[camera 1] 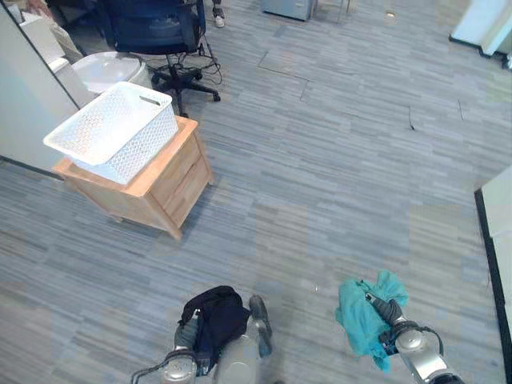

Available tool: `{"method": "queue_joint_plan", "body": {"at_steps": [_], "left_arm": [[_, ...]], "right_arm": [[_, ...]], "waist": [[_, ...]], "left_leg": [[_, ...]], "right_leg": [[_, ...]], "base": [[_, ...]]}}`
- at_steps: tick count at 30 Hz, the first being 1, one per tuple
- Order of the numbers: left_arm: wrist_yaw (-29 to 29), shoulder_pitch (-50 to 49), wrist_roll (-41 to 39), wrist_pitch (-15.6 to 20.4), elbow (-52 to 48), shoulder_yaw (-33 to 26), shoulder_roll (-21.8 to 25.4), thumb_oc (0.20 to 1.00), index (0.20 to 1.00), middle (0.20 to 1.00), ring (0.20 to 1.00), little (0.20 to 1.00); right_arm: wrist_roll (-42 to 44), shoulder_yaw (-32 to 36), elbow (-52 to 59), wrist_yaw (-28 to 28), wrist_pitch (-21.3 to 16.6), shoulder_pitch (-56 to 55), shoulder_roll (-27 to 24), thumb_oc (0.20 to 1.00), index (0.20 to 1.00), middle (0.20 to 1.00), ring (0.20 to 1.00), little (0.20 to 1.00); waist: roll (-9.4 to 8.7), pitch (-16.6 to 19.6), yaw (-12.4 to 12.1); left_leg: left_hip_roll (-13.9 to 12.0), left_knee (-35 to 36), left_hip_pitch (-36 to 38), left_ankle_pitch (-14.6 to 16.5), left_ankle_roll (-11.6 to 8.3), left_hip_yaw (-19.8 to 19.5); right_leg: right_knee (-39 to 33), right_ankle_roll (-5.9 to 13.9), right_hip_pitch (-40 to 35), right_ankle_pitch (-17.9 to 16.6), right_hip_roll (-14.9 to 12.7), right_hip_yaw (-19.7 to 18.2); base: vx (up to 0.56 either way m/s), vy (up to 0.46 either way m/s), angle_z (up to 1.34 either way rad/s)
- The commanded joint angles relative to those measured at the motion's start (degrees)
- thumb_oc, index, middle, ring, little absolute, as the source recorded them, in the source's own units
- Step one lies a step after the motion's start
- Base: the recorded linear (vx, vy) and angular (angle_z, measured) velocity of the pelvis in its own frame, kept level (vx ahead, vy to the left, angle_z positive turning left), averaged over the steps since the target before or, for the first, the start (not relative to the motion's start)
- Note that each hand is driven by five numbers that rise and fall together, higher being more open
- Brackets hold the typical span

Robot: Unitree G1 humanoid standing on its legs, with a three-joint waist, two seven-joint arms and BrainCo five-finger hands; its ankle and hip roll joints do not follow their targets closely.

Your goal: Tidy up the quilt and then pick up the clothes from the bed and put them into the laundry hamper.

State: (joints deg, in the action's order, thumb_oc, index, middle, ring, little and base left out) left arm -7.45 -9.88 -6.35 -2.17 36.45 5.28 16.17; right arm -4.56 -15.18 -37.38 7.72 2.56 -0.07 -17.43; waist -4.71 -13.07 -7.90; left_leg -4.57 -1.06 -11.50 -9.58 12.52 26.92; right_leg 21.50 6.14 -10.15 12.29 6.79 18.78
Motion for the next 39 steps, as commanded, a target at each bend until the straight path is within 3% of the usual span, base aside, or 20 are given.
{"method": "queue_joint_plan", "body": {"at_steps": [1, 3, 7, 8, 9, 11, 14, 17, 19, 20, 22, 23, 24, 25, 27, 31, 33, 34, 36, 39], "left_arm": [[-1.8, 5.5, 1.4, 1.5, -4.6, 2.4, 4.1, 0.2, 0.2, 0.2, 0.2, 0.2], [-2.6, 7.2, 1.9, 1.7, -4.3, 2.6, 5.2, 0.2, 0.2, 0.2, 0.2, 0.2], [-2.8, 8.2, 1.7, 2.2, -4.4, 3.1, 5.7, 0.2, 0.2, 0.2, 0.2, 0.2], [-2.8, 8.6, 2.5, 2.4, -4.2, 3.3, 5.4, 0.2, 0.2, 0.2, 0.2, 0.2], [-3.0, 9.1, 3.0, 2.5, -3.6, 3.1, 5.3, 0.2, 0.2, 0.2, 0.2, 0.2], [-2.9, 9.5, 3.9, 2.7, -2.3, 3.0, 4.9, 0.2, 0.2, 0.2, 0.2, 0.2], [-2.1, 8.9, 4.4, 3.1, -2.2, 3.1, 4.5, 0.2, 0.2, 0.2, 0.2, 0.2], [-1.2, 8.1, 3.4, 2.7, -4.5, 4.4, 3.6, 0.2, 0.2, 0.2, 0.2, 0.2], [-1.4, 8.9, 3.2, 2.8, -4.8, 5.0, 3.2, 0.2, 0.2, 0.2, 0.2, 0.2], [-1.1, 9.0, 3.5, 2.9, -3.9, 4.8, 3.3, 0.2, 0.2, 0.2, 0.2, 0.2], [-1.0, 8.6, 3.7, 2.9, -3.3, 4.6, 3.3, 0.2, 0.2, 0.2, 0.2, 0.2], [-0.2, 6.9, 4.6, 2.7, -2.5, 4.2, 3.0, 0.2, 0.2, 0.2, 0.2, 0.2], [-0.2, 6.7, 4.7, 2.7, -2.6, 4.3, 2.9, 0.2, 0.2, 0.2, 0.2, 0.2], [-0.1, 5.5, 5.1, 2.3, -2.6, 3.5, 2.7, 0.2, 0.2, 0.2, 0.2, 0.2], [0.3, 4.2, 6.0, 1.8, -2.9, 3.0, 3.2, 0.2, 0.2, 0.2, 0.2, 0.2], [0.4, 4.1, 7.9, 1.1, -2.8, 2.6, 4.5, 0.2, 0.2, 0.2, 0.2, 0.2], [-0.4, 4.9, 7.7, 0.8, -3.7, 2.4, 5.8, 0.2, 0.2, 0.2, 0.2, 0.2], [-0.7, 5.6, 7.4, 1.1, -4.0, 2.7, 6.1, 0.2, 0.2, 0.2, 0.2, 0.2], [-1.1, 7.2, 7.2, 1.4, -3.1, 3.6, 6.2, 0.2, 0.2, 0.2, 0.2, 0.2], [-1.1, 9.4, 6.9, 2.0, -0.9, 5.5, 5.9, 0.2, 0.2, 0.2, 0.2, 0.2]], "right_arm": [[-0.3, 1.0, 4.7, 1.2, -2.6, 3.2, -0.2, 0.2, 0.2, 0.2, 0.2, 0.2], [0.2, 1.3, 5.2, 1.8, -2.7, 3.3, 0.1, 0.2, 0.2, 0.2, 0.2, 0.2], [0.7, 1.7, 5.9, 2.2, -2.7, 2.6, -0.4, 0.2, 0.2, 0.2, 0.2, 0.2], [0.8, 2.5, 5.9, 2.7, -2.5, 2.4, -1.0, 0.2, 0.2, 0.2, 0.2, 0.2], [1.0, 3.1, 5.6, 3.1, -2.4, 2.3, -1.2, 0.2, 0.2, 0.2, 0.2, 0.2], [1.1, 3.8, 5.3, 3.2, -2.1, 1.8, -1.6, 0.2, 0.2, 0.2, 0.2, 0.2], [0.7, 3.6, 5.3, 2.7, -2.2, 1.7, -2.2, 0.2, 0.2, 0.2, 0.2, 0.2], [0.8, 3.4, 5.1, 2.8, -2.2, 3.3, -5.0, 0.2, 0.2, 0.2, 0.2, 0.2], [1.4, 3.7, 5.1, 3.6, -2.2, 4.3, -5.8, 0.2, 0.2, 0.2, 0.2, 0.2], [1.4, 3.3, 5.4, 3.3, -2.1, 5.7, -6.3, 0.2, 0.2, 0.2, 0.2, 0.2], [1.3, 3.3, 5.5, 3.1, -2.2, 5.9, -6.5, 0.2, 0.2, 0.2, 0.2, 0.2], [0.6, 3.6, 5.4, 2.6, -2.2, 5.6, -6.7, 0.2, 0.2, 0.2, 0.2, 0.2], [0.6, 3.6, 5.4, 2.6, -2.2, 5.4, -6.8, 0.2, 0.2, 0.2, 0.2, 0.2], [0.0, 3.7, 5.5, 2.6, -2.2, 5.5, -7.0, 0.2, 0.2, 0.2, 0.2, 0.2], [-1.5, 3.5, 5.9, 2.0, -2.0, 4.9, -6.7, 0.2, 0.2, 0.2, 0.2, 0.2], [-2.9, 2.6, 6.5, 1.2, -2.1, 4.5, -4.9, 0.2, 0.2, 0.2, 0.2, 0.2], [-1.9, 1.4, 7.8, 1.2, -2.2, 4.6, -2.6, 0.2, 0.2, 0.2, 0.2, 0.2], [-1.2, 1.1, 8.2, 1.4, -2.6, 4.7, -2.1, 0.2, 0.2, 0.2, 0.2, 0.2], [0.0, 0.9, 7.9, 1.8, -3.0, 5.1, -1.8, 0.2, 0.2, 0.2, 0.2, 0.2], [1.5, 1.0, 9.1, 2.2, -3.6, 4.4, -2.4, 0.2, 0.2, 0.2, 0.2, 0.2]], "waist": [[0.29, -3.8, 1.2], [1.12, -4.3, 2.8], [0.82, -4.9, 5.6], [0.47, -5.0, 7.4], [0.55, -5.1, 8.5], [0.75, -5.0, 9.7], [0.89, -4.9, 10.8], [1.54, -7.5, 10.3], [1.7, -8.8, 9.5], [2.0, -8.3, 8.2], [2.12, -7.5, 7.8], [3.79, -5.7, 7.1], [3.59, -5.6, 7.2], [4.46, -4.2, 5.9], [4.47, -3.1, 6.1], [2.49, -2.9, 6.5], [2.08, -5.2, 7.9], [2.49, -5.6, 8.1], [1.97, -6.0, 8.9], [2.28, -6.1, 11.5]], "left_leg": [[-4.3, 0.7, 6.0, 5.8, -11.91, -4.0], [-4.4, 3.9, 9.2, 6.1, -12.26, -6.2], [-3.0, 4.8, 12.5, 8.1, -13.75, -10.5], [-1.6, 5.3, 15.5, 11.0, -15.1, -14.3], [-1.5, 5.5, 17.0, 12.3, -15.77, -16.2], [-1.7, 5.6, 19.4, 14.1, -16.68, -19.0], [-1.7, 3.1, 22.0, 18.2, -16.98, -21.6], [-5.0, -28.8, 6.8, 12.0, -18.47, -21.4], [-6.8, -33.2, 1.3, 11.5, -18.11, -16.4], [-5.3, -27.9, -2.6, 12.7, -17.35, -12.7], [-4.9, -23.7, -2.9, 12.9, -17.07, -11.3], [-6.5, -12.2, -3.6, 7.5, -17.78, -5.3], [-6.0, -10.9, -2.7, 7.0, -17.95, -5.1], [-8.8, -3.8, -3.1, 2.9, -19.5, -1.7], [-9.1, 0.6, -0.1, 0.9, -18.29, 0.9], [-5.5, 4.5, 4.8, 1.8, -15.98, 0.4], [-5.2, 6.0, 8.3, 4.1, -14.24, -1.6], [-5.5, 6.1, 8.8, 4.7, -14.31, -3.0], [-3.9, 6.1, 9.8, 6.1, -14.63, -5.9], [-1.4, 6.1, 11.5, 8.4, -15.23, -11.6]], "right_leg": [[14.8, 8.71, 9.7, -16.5, -16.2, -7.0], [14.0, 7.92, 14.7, -15.7, -17.2, -5.7], [0.6, 6.26, 17.5, -13.7, -18.3, -5.0], [-14.6, 6.08, 19.0, -13.6, -17.5, -9.1], [-19.3, 6.86, 19.8, -15.1, -16.9, -12.2], [-23.1, 8.13, 22.5, -18.0, -17.0, -16.1], [-21.7, 8.13, 22.3, -18.3, -16.8, -17.5], [-19.5, 2.87, 17.5, -16.3, -17.2, -14.3], [-21.1, 1.1, 13.2, -14.2, -16.8, -10.7], [-23.3, 1.38, 9.6, -12.9, -16.5, -9.0], [-24.5, 2.04, 8.1, -12.2, -16.6, -8.6], [-26.2, 3.46, 4.6, -10.4, -15.8, -6.5], [-26.2, 3.49, 4.3, -10.1, -16.1, -6.4], [-26.3, 4.37, 0.2, -7.4, -16.0, -5.1], [-24.3, 5.08, -0.6, -6.9, -16.1, -3.3], [-10.3, 7.32, 3.1, -9.4, -19.2, -3.2], [6.4, 8.56, 12.3, -16.1, -19.4, -8.3], [7.6, 8.24, 15.0, -16.1, -18.8, -9.5], [2.0, 6.69, 16.8, -13.8, -17.8, -10.6], [-12.5, 5.23, 18.2, -11.1, -13.1, -16.9]], "base": [[0.5, 0.181, 0.45], [0.45, 0.053, 1.27], [0.49, -0.082, 1.0], [0.66, -0.154, 1.16], [0.86, -0.207, 1.2], [0.56, -0.144, 1.33], [0.41, -0.148, 1.03], [0.24, -0.311, 0.98], [0.31, -0.205, 1.38], [0.33, -0.062, 0.86], [0.4, 0.1, 0.35], [0.46, 0.167, 0.21], [0.74, 0.321, 0.33], [0.55, 0.246, 0.38], [0.45, 0.265, 0.19], [0.19, 0.168, 0.26], [0.3, 0.222, 0.11], [0.34, 0.149, 0.23], [0.35, 0.021, 0.96], [0.39, -0.051, 1.45]]}}
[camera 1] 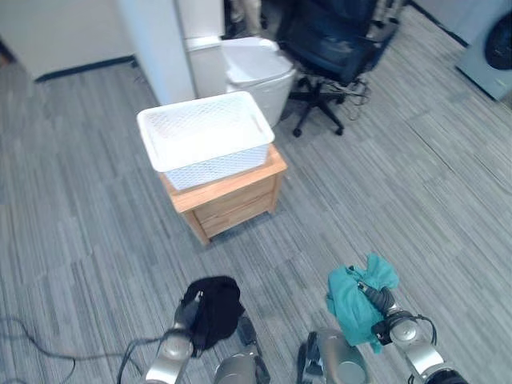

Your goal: Tidy up the quilt and then pick up the clothes from the bed and put them into the laundry hamper.

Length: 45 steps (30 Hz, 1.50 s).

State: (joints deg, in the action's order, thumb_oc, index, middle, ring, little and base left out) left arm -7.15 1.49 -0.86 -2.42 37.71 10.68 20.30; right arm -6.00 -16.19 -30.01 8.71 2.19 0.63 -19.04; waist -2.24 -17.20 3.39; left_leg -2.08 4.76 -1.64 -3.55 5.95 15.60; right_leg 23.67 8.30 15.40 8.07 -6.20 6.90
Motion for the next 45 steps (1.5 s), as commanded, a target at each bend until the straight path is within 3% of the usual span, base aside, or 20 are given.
{"method": "queue_joint_plan", "body": {"at_steps": [1, 4, 11, 13, 14, 16, 20, 24, 27, 35, 36, 37, 41, 45], "left_arm": [[-1.1, -1.3, 1.4, 2.4, -1.4, 0.3, 1.6, 0.2, 0.2, 0.2, 0.2, 0.2], [-0.6, -2.1, 2.1, 2.5, -0.8, -0.2, 2.0, 0.2, 0.2, 0.2, 0.2, 0.2], [-0.1, -4.8, 3.3, 2.4, -1.6, -0.7, 1.5, 0.2, 0.2, 0.2, 0.2, 0.2], [0.1, -4.2, 3.1, 3.7, -2.0, 1.4, 2.0, 0.2, 0.2, 0.2, 0.2, 0.2], [0.0, -4.0, 3.1, 3.7, -1.9, 1.3, 1.8, 0.2, 0.2, 0.2, 0.2, 0.2], [0.2, -3.6, 1.6, 4.5, -2.2, 3.0, 1.5, 0.2, 0.2, 0.2, 0.2, 0.2], [-0.9, -2.3, -0.5, 5.6, -1.6, 5.5, 2.5, 0.2, 0.2, 0.2, 0.2, 0.2], [-2.0, -1.2, -2.1, 6.6, -0.9, 6.5, 3.4, 0.2, 0.2, 0.2, 0.2, 0.2], [-3.2, -0.9, -4.5, 8.2, -2.9, 7.5, 3.9, 0.2, 0.2, 0.2, 0.2, 0.2], [-5.0, 0.5, -7.4, 10.2, -9.3, 7.8, 3.6, 0.2, 0.2, 0.2, 0.2, 0.2], [-5.0, 0.5, -7.5, 10.1, -9.6, 7.8, 3.5, 0.2, 0.2, 0.2, 0.2, 0.2], [-5.4, 1.0, -7.9, 10.4, -10.6, 7.8, 3.2, 0.2, 0.2, 0.2, 0.2, 0.2], [-6.6, 2.4, -7.4, 10.7, -12.7, 7.2, 3.0, 0.2, 0.2, 0.2, 0.2, 0.2], [-8.2, 5.5, -5.1, 10.9, -16.4, 6.0, 4.5, 0.2, 0.2, 0.2, 0.2, 0.2]], "right_arm": [[3.3, 2.3, 2.1, 1.2, -3.2, 3.6, -1.1, 0.2, 0.2, 0.2, 0.2, 0.2], [2.7, 2.4, 3.7, 1.2, -3.1, 3.7, -1.6, 0.2, 0.2, 0.2, 0.2, 0.2], [-0.8, 2.1, 10.0, 1.6, -3.8, 10.2, -6.8, 0.2, 0.2, 0.2, 0.2, 0.2], [-3.7, -0.3, 14.4, 2.8, -4.8, 23.6, -14.7, 0.2, 0.2, 0.2, 0.2, 0.2], [-3.6, -0.5, 14.2, 2.9, -4.8, 23.9, -14.8, 0.2, 0.2, 0.2, 0.2, 0.2], [-3.5, -3.1, 15.8, 3.0, -5.3, 32.3, -18.3, 0.2, 0.2, 0.2, 0.2, 0.2], [-6.9, -11.3, 14.7, 5.0, -5.7, 52.0, -20.8, 0.2, 0.2, 0.2, 0.2, 0.2], [-10.3, -17.5, 5.6, 7.3, -4.6, 64.9, -19.1, 0.2, 0.2, 0.2, 0.2, 0.2], [-12.7, -22.1, -5.3, 9.8, -3.6, 75.0, -14.4, 0.2, 0.2, 0.2, 0.2, 0.2], [-15.8, -28.8, -15.1, 9.9, -2.9, 81.5, -13.5, 0.2, 0.2, 0.2, 0.2, 0.2], [-15.9, -29.0, -16.0, 9.8, -2.7, 81.7, -13.4, 0.573, 0.573, 0.573, 0.573, 0.573], [-17.0, -29.8, -20.0, 9.5, -1.8, 81.9, -13.5, 1.0, 1.0, 1.0, 1.0, 1.0], [-20.1, -30.1, -23.0, 10.6, -0.6, 81.0, -13.7, 1.0, 1.0, 1.0, 1.0, 1.0], [-25.1, -28.8, -18.0, 12.0, 0.6, 77.7, -17.2, 1.0, 1.0, 1.0, 1.0, 1.0]], "waist": [[-0.31, -1.6, 0.6], [-1.01, -0.9, 0.9], [-0.59, 1.1, 0.2], [-0.18, 0.9, -0.5], [-0.07, 0.8, -0.4], [0.09, 0.6, -0.7], [0.53, -0.8, -2.3], [1.58, -2.4, -3.7], [3.51, -4.8, -5.4], [5.98, -10.2, -7.6], [6.06, -10.2, -7.6], [6.07, -10.6, -8.0], [5.94, -10.6, -8.2], [5.15, -9.4, -6.9]], "left_leg": [[-3.3, 0.2, 1.9, 3.1, -8.91, -1.8], [-2.8, 0.2, 3.5, 4.4, -9.07, -3.0], [-3.1, 0.2, 4.8, 5.2, -9.82, -2.6], [-3.9, 0.2, 4.3, 5.1, -10.54, -2.5], [-3.9, 0.2, 4.2, 5.0, -10.56, -2.5], [-4.2, 0.2, 3.7, 4.8, -10.87, -2.5], [-4.5, 0.2, 1.5, 4.0, -11.33, -3.1], [-4.3, 0.2, -0.9, 3.3, -11.42, -3.8], [-4.0, 0.2, -4.0, 2.4, -11.52, -3.9], [-3.9, 0.2, -9.7, 0.8, -11.86, -4.7], [-3.9, 0.2, -9.9, 0.7, -11.91, -4.8], [-4.1, 0.2, -10.1, 0.5, -12.1, -4.7], [-4.5, 0.2, -9.3, 0.4, -12.55, -4.5], [-4.8, 0.2, -7.5, 0.9, -12.83, -4.2]], "right_leg": [[-18.9, 3.3, -6.5, -8.3, -0.3, -6.8], [-24.4, 4.41, -7.9, -11.7, -2.6, -3.4], [-27.7, 4.44, -10.7, -13.6, -2.7, -2.6], [-28.0, 4.12, -10.5, -13.4, -2.4, -2.2], [-27.9, 4.1, -10.4, -13.4, -2.4, -2.2], [-27.9, 3.88, -10.2, -13.2, -2.1, -2.1], [-27.7, 3.5, -8.2, -13.2, -1.8, -2.0], [-27.5, 3.04, -6.0, -13.2, -1.6, -2.0], [-26.7, 2.65, -2.9, -13.1, -1.6, -1.7], [-26.3, 2.51, 2.0, -13.5, -2.1, -1.0], [-26.3, 2.48, 2.1, -13.5, -2.0, -0.9], [-26.5, 2.45, 2.0, -13.5, -1.9, -0.9], [-27.2, 2.47, 1.0, -13.4, -1.5, -0.3], [-27.7, 2.8, -0.8, -13.2, -1.7, 0.0]], "base": [[0.38, -0.092, 1.99], [0.26, -0.063, 1.56], [0.21, -0.051, -0.02], [0.13, -0.04, -0.18], [0.09, -0.018, -0.07], [0.05, -0.026, -0.26], [0.02, -0.029, 0.01], [-0.01, 0.009, 0.1], [-0.01, 0.016, 0.11], [-0.01, -0.008, 0.06], [-0.01, -0.042, 0.11], [0.0, -0.046, 0.18], [0.01, -0.024, 0.1], [-0.01, 0.002, 0.07]]}}
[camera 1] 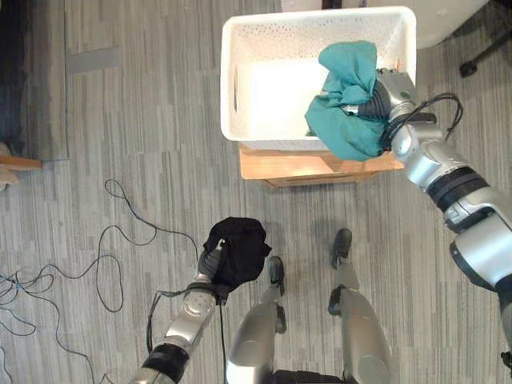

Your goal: Tidy up the quilt and then pick up the clothes from the bed and put them into the laundry hamper.

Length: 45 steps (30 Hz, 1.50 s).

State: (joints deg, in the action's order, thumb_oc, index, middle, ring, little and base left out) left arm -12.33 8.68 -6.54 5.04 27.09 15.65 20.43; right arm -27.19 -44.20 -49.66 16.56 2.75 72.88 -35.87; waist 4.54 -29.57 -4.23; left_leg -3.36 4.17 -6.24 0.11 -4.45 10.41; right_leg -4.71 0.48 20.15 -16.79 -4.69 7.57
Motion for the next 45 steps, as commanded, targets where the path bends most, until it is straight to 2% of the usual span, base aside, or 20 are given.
{"method": "queue_joint_plan", "body": {"at_steps": [1, 4, 8, 12, 13, 14, 17, 19, 20, 21, 42, 43, 44, 45], "left_arm": [[-3.4, -0.4, 1.7, 3.6, -7.7, 0.6, 5.5, 0.2, 0.2, 0.2, 0.2, 0.2], [-4.1, 2.2, 4.5, 4.1, -13.1, -1.3, 8.8, 0.2, 0.2, 0.2, 0.2, 0.2], [-4.3, 6.7, 3.1, 4.8, -18.3, -3.5, 12.1, 0.2, 0.2, 0.2, 0.2, 0.2], [-5.2, 11.9, 0.6, 4.6, -20.5, -6.1, 13.0, 0.2, 0.2, 0.2, 0.2, 0.2], [-5.2, 12.0, 0.6, 4.6, -20.5, -6.1, 13.0, 0.2, 0.2, 0.2, 0.2, 0.2], [-6.8, 15.1, 2.3, 4.3, -19.9, -6.9, 13.3, 0.2, 0.2, 0.2, 0.2, 0.2], [-11.9, 23.9, 12.4, 0.6, -12.6, -4.5, 15.4, 0.2, 0.2, 0.2, 0.2, 0.2], [-13.3, 28.4, 16.9, -1.6, -5.7, -3.4, 18.6, 0.2, 0.2, 0.2, 0.2, 0.2], [-14.2, 32.7, 19.4, -3.3, 1.7, -1.2, 20.8, 0.2, 0.2, 0.2, 0.2, 0.2], [-14.4, 33.3, 19.4, -3.1, 2.3, -0.8, 20.8, 0.2, 0.2, 0.2, 0.2, 0.2], [-14.4, 33.6, 19.3, -3.0, 2.5, -0.5, 20.8, 0.2, 0.2, 0.2, 0.2, 0.2], [-14.8, 35.6, 20.2, -4.3, 6.1, 0.1, 22.3, 0.2, 0.2, 0.2, 0.2, 0.2], [-15.9, 46.5, 22.2, -7.8, 24.9, 4.8, 24.8, 0.2, 0.2, 0.2, 0.2, 0.2], [-18.7, 52.2, 25.5, -11.8, 36.3, 5.7, 28.5, 1.0, 1.0, 1.0, 1.0, 1.0]], "right_arm": [[-4.6, 0.4, 4.1, 4.7, 0.3, 4.0, -1.8, 1.0, 1.0, 1.0, 1.0, 1.0], [-4.8, 5.5, 12.3, 5.8, 0.5, -2.3, -4.3, 1.0, 1.0, 1.0, 1.0, 1.0], [-3.4, 13.2, 20.0, 7.0, 1.1, -10.9, -5.1, 1.0, 1.0, 1.0, 1.0, 1.0], [-3.2, 21.3, 26.1, 7.7, 2.6, -21.4, -4.5, 1.0, 1.0, 1.0, 1.0, 1.0], [-3.2, 21.5, 26.2, 7.6, 2.7, -21.5, -4.5, 1.0, 1.0, 1.0, 1.0, 1.0], [-2.6, 23.9, 27.1, 8.3, 2.8, -25.9, -3.3, 1.0, 1.0, 1.0, 1.0, 1.0], [-0.7, 26.8, 28.2, 8.3, 1.7, -33.6, -0.3, 1.0, 1.0, 1.0, 1.0, 1.0], [0.3, 26.9, 28.4, 7.8, 0.5, -37.3, 0.4, 1.0, 1.0, 1.0, 1.0, 1.0], [0.8, 26.7, 29.9, 7.3, -0.6, -40.5, 1.0, 1.0, 1.0, 1.0, 1.0, 1.0], [0.8, 26.9, 30.0, 7.3, -0.6, -40.6, 1.0, 1.0, 1.0, 1.0, 1.0, 1.0], [0.8, 27.1, 30.0, 7.3, -0.6, -40.7, 1.0, 1.0, 1.0, 1.0, 1.0, 1.0], [0.9, 26.5, 31.0, 7.0, -1.3, -42.2, 0.7, 1.0, 1.0, 1.0, 1.0, 1.0], [2.7, 27.4, 39.6, 6.6, -4.4, -53.9, -1.0, 1.0, 1.0, 1.0, 1.0, 1.0], [9.5, 30.1, 36.0, 6.8, -8.2, -64.9, 0.7, 1.0, 1.0, 1.0, 1.0, 1.0]], "waist": [[-1.81, 3.5, 1.3], [-2.49, 5.1, 2.9], [-3.51, 8.0, 5.0], [-4.48, 10.4, 7.7], [-4.54, 10.4, 7.6], [-4.66, 11.1, 9.2], [-5.06, 11.6, 11.2], [-4.9, 11.5, 12.8], [-5.08, 10.9, 14.1], [-5.19, 10.9, 13.9], [-5.25, 10.8, 13.7], [-5.21, 10.2, 14.8], [-5.94, 4.5, 19.1], [-7.55, -0.2, 20.6]], "left_leg": [[-3.7, 0.8, -1.8, -2.2, -2.56, 1.2], [-3.9, 0.8, -0.1, -1.4, -2.51, 1.5], [-3.5, 0.8, 2.4, -0.5, -2.09, 2.1], [-3.4, 0.8, 5.1, 0.6, -1.68, 3.2], [-3.3, 0.8, 5.1, 0.5, -1.67, 3.2], [-3.3, 0.8, 5.8, 0.8, -1.53, 3.7], [-3.4, 0.8, 6.5, 1.0, -1.42, 4.6], [-3.4, 0.8, 6.7, 0.9, -1.42, 5.2], [-3.4, 0.8, 6.7, 0.8, -1.51, 5.9], [-3.4, 0.8, 6.7, 0.8, -1.51, 6.0], [-3.4, 0.8, 6.7, 0.8, -1.51, 6.0], [-3.3, 0.8, 6.6, 0.7, -1.59, 6.3], [-3.4, 0.8, 5.6, -0.2, -1.78, 8.0], [-4.3, 0.8, 1.7, -1.5, -2.29, 9.8]], "right_leg": [[0.7, 10.82, -6.5, 12.0, -3.2, -0.5], [0.7, 11.17, -8.0, 12.0, -3.7, -0.3], [0.5, 11.38, -9.8, 11.7, -4.2, -0.7], [0.6, 11.67, -11.8, 11.6, -4.6, -1.6], [0.5, 11.67, -11.7, 11.5, -4.6, -1.6], [0.6, 11.7, -11.9, 11.4, -4.7, -2.2], [1.1, 11.83, -11.7, 11.3, -4.7, -3.3], [1.5, 11.8, -11.2, 11.2, -4.6, -4.1], [2.0, 11.8, -10.5, 11.1, -4.5, -4.9], [2.0, 11.8, -10.4, 11.1, -4.5, -5.0], [2.1, 11.8, -10.4, 11.2, -4.5, -5.0], [2.3, 11.82, -9.8, 11.0, -4.3, -5.5], [5.0, 12.1, -6.1, 11.4, -3.8, -7.9], [6.5, 12.57, -0.4, 10.9, -2.7, -9.0]], "base": [[0.02, -0.004, 0.08], [0.01, -0.005, 0.03], [0.02, 0.014, -0.05], [0.05, 0.038, -0.14], [0.01, 0.037, -0.26], [0.02, 0.05, -0.37], [-0.01, 0.051, -0.23], [-0.03, 0.057, -0.07], [-0.03, 0.04, -0.23], [-0.02, 0.02, -0.29], [0.0, 0.0, -0.05], [-0.17, 0.016, -0.01], [-0.25, -0.075, 0.0], [-0.21, -0.099, 0.01]]}}
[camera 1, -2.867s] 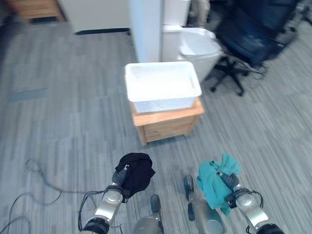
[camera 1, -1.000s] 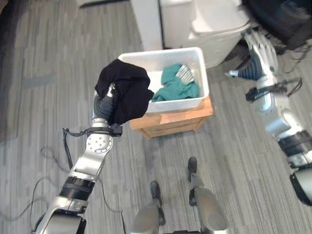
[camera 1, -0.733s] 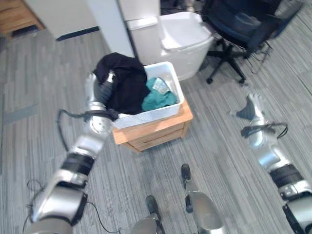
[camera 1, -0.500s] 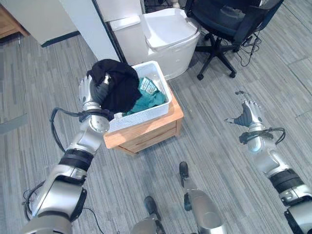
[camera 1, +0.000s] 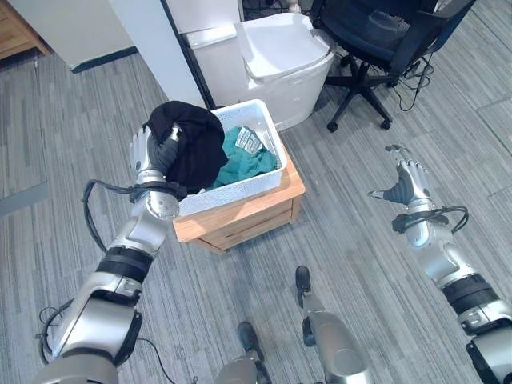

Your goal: Tidy up the quilt and then pick up the clothes from the bed and put them into the laundry hamper.

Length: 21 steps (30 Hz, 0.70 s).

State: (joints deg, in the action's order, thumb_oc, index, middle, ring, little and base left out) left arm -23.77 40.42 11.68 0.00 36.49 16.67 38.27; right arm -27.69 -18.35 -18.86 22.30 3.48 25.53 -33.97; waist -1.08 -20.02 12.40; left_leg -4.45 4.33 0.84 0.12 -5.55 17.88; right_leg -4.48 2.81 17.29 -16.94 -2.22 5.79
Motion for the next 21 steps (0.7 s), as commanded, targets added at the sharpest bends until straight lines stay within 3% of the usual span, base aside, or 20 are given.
{"method": "queue_joint_plan", "body": {"at_steps": [1, 15, 17, 21], "left_arm": [[-7.5, 21.9, 7.0, -6.5, 27.6, 5.8, 11.8, 1.0, 1.0, 1.0, 1.0, 1.0], [-8.3, 25.0, 0.8, -4.3, 26.6, 5.5, 13.1, 1.0, 1.0, 1.0, 1.0, 1.0], [-9.6, 24.1, -2.5, -2.9, 24.4, 3.5, 12.4, 1.0, 1.0, 1.0, 1.0, 1.0], [-11.5, 14.9, -20.7, 5.1, 13.4, -7.6, 7.5, 1.0, 1.0, 1.0, 1.0, 1.0]], "right_arm": [[11.1, 4.2, 3.5, 0.9, -9.4, -18.6, -0.1, 1.0, 1.0, 1.0, 1.0, 1.0], [12.4, 0.5, 0.2, 0.3, -9.6, -18.0, 2.1, 1.0, 1.0, 1.0, 1.0, 1.0], [12.4, 0.2, 0.0, 0.5, -9.3, -17.4, 2.3, 1.0, 1.0, 1.0, 1.0, 1.0], [10.8, 0.1, -0.5, -0.3, -6.9, -17.6, 2.9, 1.0, 1.0, 1.0, 1.0, 1.0]], "waist": [[-2.0, -9.7, 3.6], [-2.12, -9.8, 1.6], [-2.24, -9.8, 1.5], [-2.19, -6.1, 0.6]], "left_leg": [[-3.3, 0.7, -5.6, -1.6, -1.27, 2.2], [-3.2, 0.7, -4.8, -1.2, -1.42, 1.5], [-3.4, 0.7, -3.9, -1.2, -1.47, 1.6], [-3.5, 0.7, -2.0, -0.7, -1.6, 1.2]], "right_leg": [[6.4, 10.2, 2.7, 11.1, -5.1, -7.1], [6.2, 9.95, 1.8, 11.3, -4.8, -6.4], [6.3, 9.86, 0.8, 11.4, -4.7, -6.2], [5.6, 9.57, -1.7, 11.8, -4.7, -5.6]], "base": [[-0.07, -0.116, -0.5], [0.01, -0.024, -0.08], [-0.01, -0.017, 0.01], [0.03, -0.048, 0.01]]}}
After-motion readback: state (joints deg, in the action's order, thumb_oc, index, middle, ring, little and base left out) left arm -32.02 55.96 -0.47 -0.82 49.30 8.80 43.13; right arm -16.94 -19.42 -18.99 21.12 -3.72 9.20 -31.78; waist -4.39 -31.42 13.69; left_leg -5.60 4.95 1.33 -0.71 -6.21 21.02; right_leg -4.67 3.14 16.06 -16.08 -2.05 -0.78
